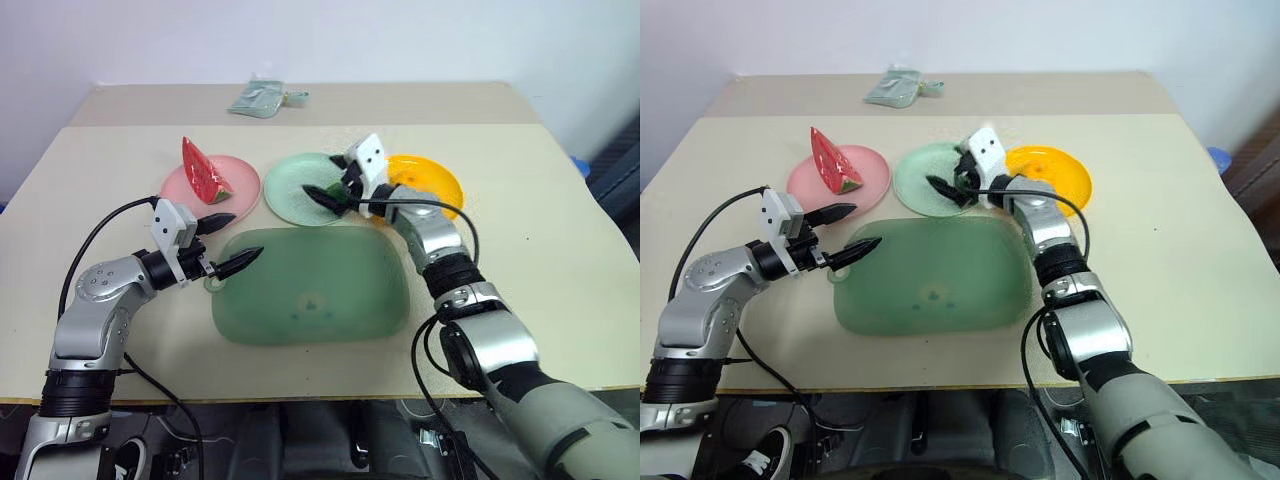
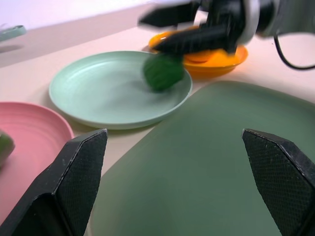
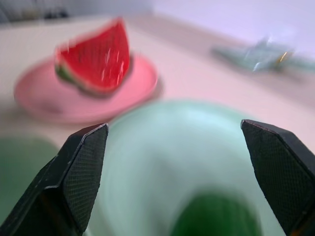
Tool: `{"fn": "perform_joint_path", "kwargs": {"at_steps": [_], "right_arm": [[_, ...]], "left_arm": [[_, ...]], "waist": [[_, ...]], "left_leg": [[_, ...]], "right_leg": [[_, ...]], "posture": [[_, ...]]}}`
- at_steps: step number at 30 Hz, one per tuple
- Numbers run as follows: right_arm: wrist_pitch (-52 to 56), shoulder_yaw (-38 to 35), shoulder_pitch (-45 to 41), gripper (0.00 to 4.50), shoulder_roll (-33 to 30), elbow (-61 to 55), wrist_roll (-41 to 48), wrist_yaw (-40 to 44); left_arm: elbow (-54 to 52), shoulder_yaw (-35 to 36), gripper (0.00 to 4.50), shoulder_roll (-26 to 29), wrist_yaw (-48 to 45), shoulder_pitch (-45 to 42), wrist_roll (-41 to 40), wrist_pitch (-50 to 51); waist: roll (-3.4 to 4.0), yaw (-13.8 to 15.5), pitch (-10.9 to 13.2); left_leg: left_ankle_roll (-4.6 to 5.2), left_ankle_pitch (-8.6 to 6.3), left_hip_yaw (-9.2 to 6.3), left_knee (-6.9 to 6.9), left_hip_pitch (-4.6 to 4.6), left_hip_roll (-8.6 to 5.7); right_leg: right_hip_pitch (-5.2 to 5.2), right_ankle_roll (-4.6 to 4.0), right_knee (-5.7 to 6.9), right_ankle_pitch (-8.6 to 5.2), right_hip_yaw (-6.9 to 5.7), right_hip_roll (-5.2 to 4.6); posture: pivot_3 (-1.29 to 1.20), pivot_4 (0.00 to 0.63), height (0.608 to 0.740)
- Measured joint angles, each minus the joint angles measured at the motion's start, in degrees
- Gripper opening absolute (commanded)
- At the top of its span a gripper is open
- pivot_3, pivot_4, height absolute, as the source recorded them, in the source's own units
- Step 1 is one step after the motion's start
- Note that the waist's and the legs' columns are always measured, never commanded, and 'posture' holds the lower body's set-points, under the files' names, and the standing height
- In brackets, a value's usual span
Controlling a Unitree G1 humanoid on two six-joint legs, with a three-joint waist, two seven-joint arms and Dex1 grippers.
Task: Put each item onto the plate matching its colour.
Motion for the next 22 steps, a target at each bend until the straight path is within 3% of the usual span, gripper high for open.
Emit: {"fn": "perform_joint_path", "kwargs": {"at_steps": [6,14,17,22], "right_arm": [[1.23,-2.32,10.94,4.43,-6.62,-17.02,9.34,15.24],[11.26,-0.94,27.71,4.43,-22.28,-40.53,16.97,31.81],[12.54,-1.84,35.54,4.43,-26.76,-45.67,18.2,34.15],[13.04,-4.2,38.34,4.43,-29.05,-48.41,19.58,33.0]], "left_arm": [[0.13,0.69,4.5,0.91,-6.36,0.16,-1.41,-3.38],[2.86,3.3,4.5,3.15,-16.17,0.51,-4.86,-7.37],[3.48,4.08,4.5,4.53,-19.76,1.92,-6.17,-7.53],[3.71,3.54,4.5,4.57,-21.58,1.87,-6.07,-7.75]], "waist": [[-0.01,0.06,0.0],[0.0,0.24,-0.01],[-0.02,0.27,-0.02],[-0.02,-0.01,-0.02]], "left_leg": [[0.0,0.0,0.0,-0.02,-0.01,0.0],[0.01,-0.01,0.0,-0.01,0.05,0.01],[0.01,-0.01,0.03,0.02,0.04,-0.01],[0.01,-0.01,0.02,0.06,0.19,0.02]], "right_leg": [[0.01,0.0,-0.03,0.0,-0.01,0.0],[0.02,0.0,0.0,-0.01,-0.01,0.02],[0.07,0.01,-0.1,-0.01,-0.01,-0.02],[0.17,-0.01,-0.08,-0.01,0.0,0.03]], "posture": [[0.0,0.15,0.74],[0.0,0.15,0.74],[0.0,0.15,0.74],[0.0,0.15,0.74]]}}
